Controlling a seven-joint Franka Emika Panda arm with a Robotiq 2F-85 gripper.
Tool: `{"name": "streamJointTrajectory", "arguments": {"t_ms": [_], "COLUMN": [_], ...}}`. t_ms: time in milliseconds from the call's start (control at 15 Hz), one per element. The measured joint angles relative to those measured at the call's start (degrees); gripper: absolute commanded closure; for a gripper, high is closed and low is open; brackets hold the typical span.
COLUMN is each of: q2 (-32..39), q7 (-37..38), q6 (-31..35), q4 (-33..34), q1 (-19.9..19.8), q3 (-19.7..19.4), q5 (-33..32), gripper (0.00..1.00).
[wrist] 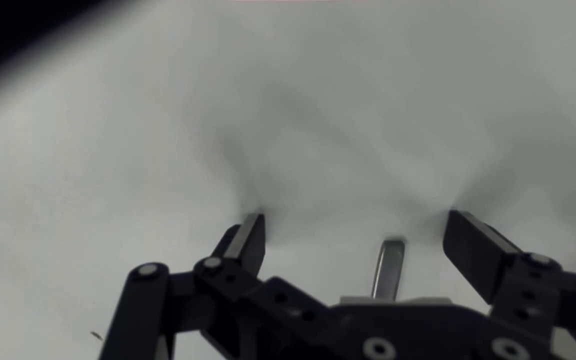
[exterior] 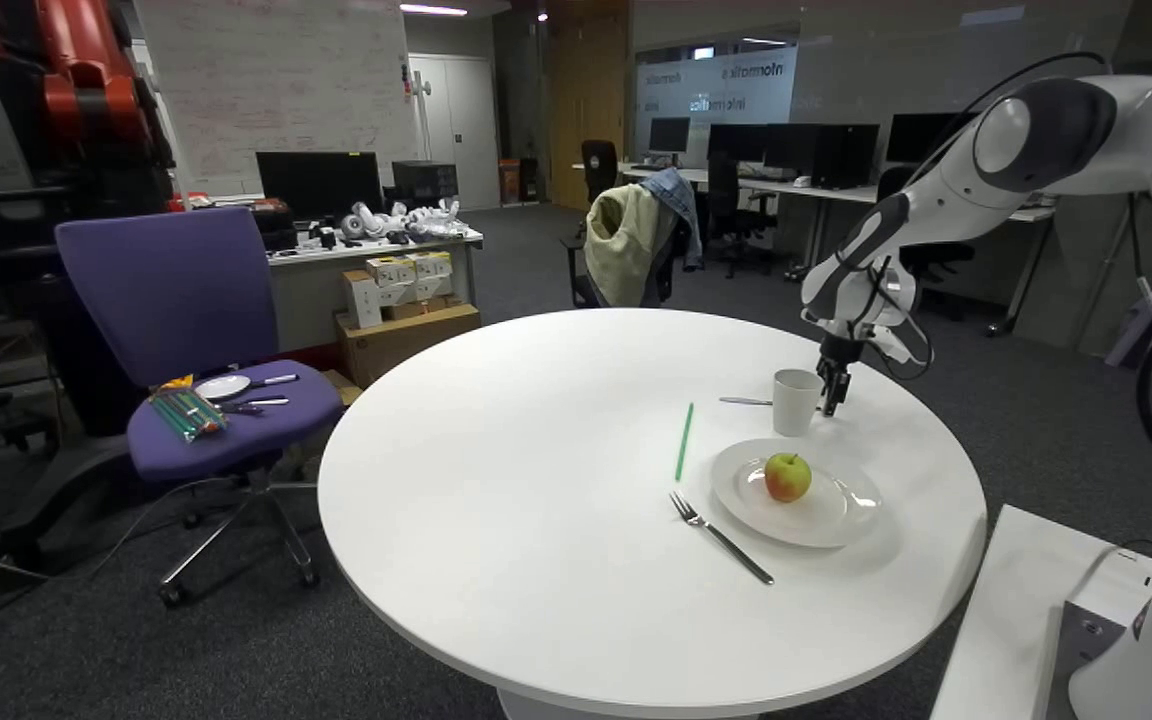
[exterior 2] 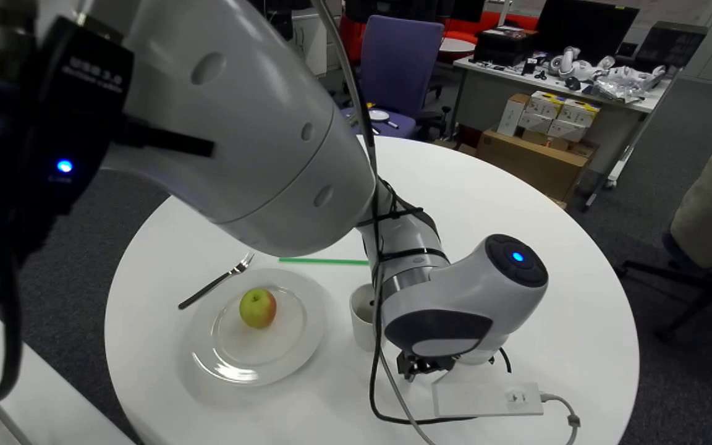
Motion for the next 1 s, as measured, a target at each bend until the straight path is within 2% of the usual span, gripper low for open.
{"name": "streamJointTrajectory", "arguments": {"t_ms": [400,467,533,1000], "q2": [-0.2,-0.2,-0.2,-0.2], "q7": [0.1,0.1,0.2,1.3], "q6": [4.2,4.6,4.9,5.0], "q4": [-2.0,-2.2,-2.4,-3.4], "q1": [0.0,0.0,0.0,0.0], "q3": [1.3,1.5,1.6,1.9], "q5": [0.1,0.1,0.1,0.1], "gripper": [0.00,0.25,0.26,0.78]}}
